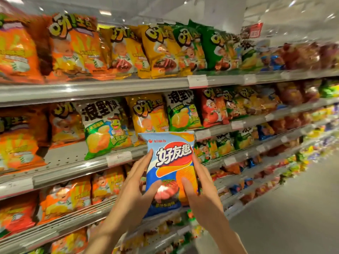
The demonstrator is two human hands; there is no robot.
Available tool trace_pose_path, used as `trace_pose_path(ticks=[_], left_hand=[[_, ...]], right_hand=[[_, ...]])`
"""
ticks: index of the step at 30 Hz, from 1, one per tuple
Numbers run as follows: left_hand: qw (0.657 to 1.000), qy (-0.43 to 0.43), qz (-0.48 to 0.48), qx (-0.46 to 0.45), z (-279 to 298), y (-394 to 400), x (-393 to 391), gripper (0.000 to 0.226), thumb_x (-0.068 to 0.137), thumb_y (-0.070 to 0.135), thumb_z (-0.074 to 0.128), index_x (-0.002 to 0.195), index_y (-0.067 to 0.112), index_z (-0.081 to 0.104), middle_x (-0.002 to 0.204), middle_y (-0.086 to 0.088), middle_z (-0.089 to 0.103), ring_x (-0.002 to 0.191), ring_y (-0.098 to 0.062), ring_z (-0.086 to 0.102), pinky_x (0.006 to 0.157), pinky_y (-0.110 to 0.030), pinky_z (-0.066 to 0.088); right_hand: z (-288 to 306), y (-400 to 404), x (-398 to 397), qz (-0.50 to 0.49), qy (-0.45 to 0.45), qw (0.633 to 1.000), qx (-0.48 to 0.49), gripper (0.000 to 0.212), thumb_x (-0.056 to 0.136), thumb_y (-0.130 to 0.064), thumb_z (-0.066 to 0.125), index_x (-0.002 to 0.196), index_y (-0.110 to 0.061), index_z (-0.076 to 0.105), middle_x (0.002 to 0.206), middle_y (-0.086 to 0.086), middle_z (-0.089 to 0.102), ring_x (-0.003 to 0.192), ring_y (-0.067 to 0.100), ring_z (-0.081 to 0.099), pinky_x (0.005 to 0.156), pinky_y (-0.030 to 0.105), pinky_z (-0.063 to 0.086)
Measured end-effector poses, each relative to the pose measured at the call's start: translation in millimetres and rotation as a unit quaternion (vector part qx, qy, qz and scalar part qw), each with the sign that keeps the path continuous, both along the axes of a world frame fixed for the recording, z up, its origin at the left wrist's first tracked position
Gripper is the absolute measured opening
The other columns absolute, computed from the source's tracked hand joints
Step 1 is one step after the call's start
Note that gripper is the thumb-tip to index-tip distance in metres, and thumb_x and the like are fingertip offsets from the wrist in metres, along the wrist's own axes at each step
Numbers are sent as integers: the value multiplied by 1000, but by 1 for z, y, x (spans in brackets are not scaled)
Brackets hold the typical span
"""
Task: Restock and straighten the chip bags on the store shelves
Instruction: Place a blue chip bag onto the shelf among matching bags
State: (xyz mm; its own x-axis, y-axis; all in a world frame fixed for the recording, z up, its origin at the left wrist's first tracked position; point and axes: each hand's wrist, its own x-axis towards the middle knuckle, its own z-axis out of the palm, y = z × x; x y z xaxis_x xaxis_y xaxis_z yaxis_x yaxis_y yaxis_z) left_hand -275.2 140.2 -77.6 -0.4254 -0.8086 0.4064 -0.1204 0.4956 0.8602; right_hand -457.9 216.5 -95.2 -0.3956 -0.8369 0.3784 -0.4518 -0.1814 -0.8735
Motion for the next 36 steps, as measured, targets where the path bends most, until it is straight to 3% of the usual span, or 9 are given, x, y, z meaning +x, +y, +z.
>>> trace_pose_path(ticks=[2,6,12,16,19,21,26,30,36], left_hand=[[1000,-5,-12,-5,4,0,-30,77,94,18,69,144,62,30,144,33,41,130,0,48,91,-32,57],[998,7,-56,-19,7,-8,-87,76,94,14,68,146,55,33,145,33,42,133,1,46,93,-27,56],[992,-7,-90,-90,6,-36,-182,66,95,47,61,150,48,25,140,46,33,130,4,46,86,-15,53],[992,-4,-87,-86,1,-65,-260,70,89,61,59,147,63,19,147,41,32,131,-4,49,93,-35,56],[994,-9,-87,-61,6,-87,-322,76,93,35,67,144,68,21,147,46,27,138,-14,45,99,-47,53],[995,-10,-81,-65,10,-99,-359,81,94,22,67,141,68,20,146,47,22,142,-4,38,102,-42,52],[995,-14,-79,-67,23,-120,-439,79,94,25,66,142,68,20,142,47,26,128,21,37,101,-29,53],[993,-20,-89,-71,26,-134,-496,77,91,33,64,144,67,20,149,39,28,139,4,38,104,-40,52],[999,8,-44,-25,18,-154,-585,77,79,42,67,142,66,30,151,36,30,144,-2,33,101,-43,53]], right_hand=[[3,5,-28,-20,0,1000,-5,59,102,-32,54,141,-63,23,135,-35,39,118,-23,39,83,1,40],[9,10,-83,-44,5,999,-7,59,101,-33,55,139,-63,22,136,-36,39,120,-23,38,87,4,40],[0,-5,-173,-77,36,996,-30,59,99,-32,56,149,-46,27,139,-22,47,124,-10,47,90,6,42],[2,-26,-249,-91,33,995,-21,61,98,-39,56,150,-50,28,133,-36,44,126,-7,46,96,18,46],[15,-44,-306,-102,54,993,-16,60,98,-37,57,147,-54,25,128,-47,40,122,-19,42,91,8,43],[24,-56,-341,-100,51,994,-18,62,97,-39,58,145,-59,25,125,-50,40,121,-16,45,91,12,48],[33,-77,-423,-82,49,995,-26,67,96,-36,57,154,-47,24,134,-33,43,124,3,52,90,31,58],[34,-93,-484,-71,54,996,-30,68,98,-32,57,155,-44,21,138,-14,46,120,4,54,86,29,58],[31,-126,-585,-24,74,997,-27,69,99,-36,57,154,-51,18,142,-19,43,128,1,48,99,30,52]])
